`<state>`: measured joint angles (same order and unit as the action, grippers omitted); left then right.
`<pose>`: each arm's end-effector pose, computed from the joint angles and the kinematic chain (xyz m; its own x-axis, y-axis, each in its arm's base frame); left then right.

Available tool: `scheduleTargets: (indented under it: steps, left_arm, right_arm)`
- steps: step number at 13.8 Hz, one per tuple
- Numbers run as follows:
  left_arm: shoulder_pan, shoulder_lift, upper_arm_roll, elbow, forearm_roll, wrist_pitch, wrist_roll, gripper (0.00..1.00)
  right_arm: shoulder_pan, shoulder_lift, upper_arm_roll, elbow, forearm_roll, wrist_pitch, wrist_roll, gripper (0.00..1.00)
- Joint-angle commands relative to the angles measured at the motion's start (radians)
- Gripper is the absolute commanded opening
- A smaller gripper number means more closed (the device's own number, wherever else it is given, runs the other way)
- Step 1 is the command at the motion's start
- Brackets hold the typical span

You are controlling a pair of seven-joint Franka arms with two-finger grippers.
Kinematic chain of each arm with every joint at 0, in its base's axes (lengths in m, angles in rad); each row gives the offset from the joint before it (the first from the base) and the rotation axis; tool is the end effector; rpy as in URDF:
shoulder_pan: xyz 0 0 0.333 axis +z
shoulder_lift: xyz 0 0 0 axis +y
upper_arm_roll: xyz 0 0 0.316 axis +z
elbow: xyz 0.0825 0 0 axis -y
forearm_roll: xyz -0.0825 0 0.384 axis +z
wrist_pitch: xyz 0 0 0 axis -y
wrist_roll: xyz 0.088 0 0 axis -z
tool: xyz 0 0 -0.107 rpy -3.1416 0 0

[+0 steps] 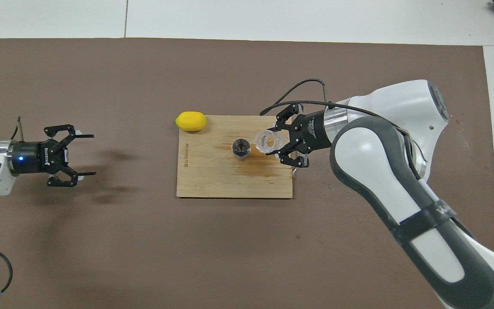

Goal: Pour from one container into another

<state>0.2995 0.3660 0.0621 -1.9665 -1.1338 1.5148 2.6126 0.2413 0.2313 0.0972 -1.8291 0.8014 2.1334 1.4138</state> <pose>0.5519 0.0988 0.3006 -0.2093 -0.2817 0.9364 -0.9778 0.0570 -0.2015 0.5872 0.2360 0.4266 0.0631 -0.7540 -0.6538 -0.9978 -0.0621 -0.0247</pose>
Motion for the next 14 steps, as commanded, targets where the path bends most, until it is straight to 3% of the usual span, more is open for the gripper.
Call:
scheduleTargets:
  steps: [1,7,10,14]
  left_arm:
    - [0.036,0.001,-0.007,0.136,0.156,-0.039,-0.094,1.0]
    - [0.021,-0.028,-0.007,0.32,0.351,-0.03,-0.288,1.0]
    - [0.014,-0.11,-0.008,0.319,0.471,0.021,-0.511,1.0]
    - [-0.008,-0.209,-0.008,0.321,0.615,0.021,-0.52,1.0]
  right_arm:
    - [0.029,-0.015,-0.002,-0.016,-0.044,0.034,0.043,0.0]
    - [0.064,-0.01,-0.004,0.011,-0.201,0.051,0.169,0.0]
    - [0.076,0.009,-0.005,0.051,-0.275,0.049,0.224,0.0]
    - [0.101,0.014,-0.008,0.071,-0.343,0.048,0.258,0.0]
